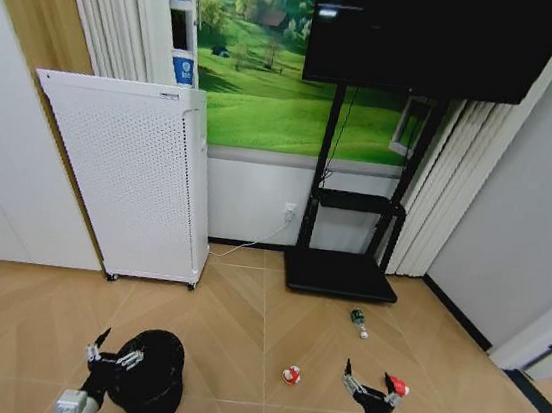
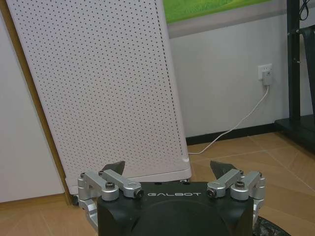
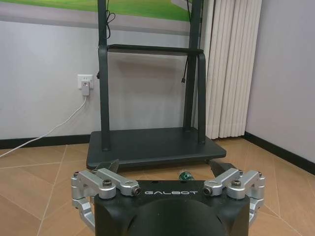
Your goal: Pick up the trash bin and place the garbage on the floor into it.
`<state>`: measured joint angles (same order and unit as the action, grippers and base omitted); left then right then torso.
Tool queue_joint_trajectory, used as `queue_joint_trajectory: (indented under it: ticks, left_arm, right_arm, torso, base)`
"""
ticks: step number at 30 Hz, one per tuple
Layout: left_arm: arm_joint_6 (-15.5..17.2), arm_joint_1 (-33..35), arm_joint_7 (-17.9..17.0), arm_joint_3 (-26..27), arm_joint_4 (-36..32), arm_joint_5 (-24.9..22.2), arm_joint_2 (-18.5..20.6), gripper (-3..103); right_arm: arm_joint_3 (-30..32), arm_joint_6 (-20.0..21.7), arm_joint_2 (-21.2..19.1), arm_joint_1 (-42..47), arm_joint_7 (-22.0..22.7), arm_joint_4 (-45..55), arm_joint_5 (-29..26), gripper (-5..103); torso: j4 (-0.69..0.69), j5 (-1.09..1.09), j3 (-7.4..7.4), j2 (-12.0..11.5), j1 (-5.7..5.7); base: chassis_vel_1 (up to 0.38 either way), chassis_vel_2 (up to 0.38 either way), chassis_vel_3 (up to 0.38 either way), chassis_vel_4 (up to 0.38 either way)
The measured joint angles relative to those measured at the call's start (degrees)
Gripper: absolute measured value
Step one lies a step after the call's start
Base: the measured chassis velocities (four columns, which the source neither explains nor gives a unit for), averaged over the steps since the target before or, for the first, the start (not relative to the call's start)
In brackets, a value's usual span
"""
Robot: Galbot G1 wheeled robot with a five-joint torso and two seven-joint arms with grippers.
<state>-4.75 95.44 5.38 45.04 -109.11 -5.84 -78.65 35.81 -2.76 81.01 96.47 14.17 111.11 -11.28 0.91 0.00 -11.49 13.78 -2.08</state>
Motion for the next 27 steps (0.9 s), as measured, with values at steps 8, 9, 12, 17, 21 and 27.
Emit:
queue_joint_trajectory:
  ticks: [8,9,12,17,21,27]
  left_arm:
    - [-0.46,0.12,0.01,0.05,0.03,0.11,-0.25,98]
    - [-0.48,0.17,0.01,0.05,0.03,-0.03,-0.28,98]
    - [-0.49,0.19,0.01,0.03,0.07,-0.33,-0.32,98]
    - [-0.60,0.16,0.04,0.07,0.19,-0.25,-0.29,98]
    - [-0.92,0.02,0.05,0.15,0.25,-0.15,-0.26,98]
    - [-2.08,0.28,0.60,0.29,0.39,-0.01,-0.33,98]
  right_arm:
    - [0.02,-0.31,0.11,0.12,-0.05,-0.08,0.31,100]
    - [0.04,-0.32,0.11,0.13,-0.05,-0.08,0.33,100]
    - [0.08,-0.36,0.12,0.15,-0.06,-0.08,0.38,100]
    - [0.11,-0.44,0.16,0.26,-0.06,-0.08,0.40,100]
    - [0.11,-0.56,0.25,0.27,-0.05,-0.19,0.52,100]
    - [0.04,-0.59,0.21,0.30,-0.06,-0.28,0.59,100]
  torso:
    - [0.00,0.00,1.30,-1.85,0.56]
    - [0.00,0.00,1.50,-2.12,0.63]
    - [0.00,0.00,1.91,-2.66,0.76]
    - [0.00,0.00,2.69,-3.71,1.03]
    - [0.00,0.00,3.38,-4.62,1.24]
    - [0.00,0.00,4.49,-6.09,1.60]
  base:
    - [0.000,0.000,0.000,0.000]
    - [0.000,0.000,0.000,0.000]
    - [0.000,0.000,0.000,0.000]
    - [0.000,0.000,0.000,0.000]
    - [0.000,0.000,0.000,0.000]
    - [0.000,0.000,0.000,0.000]
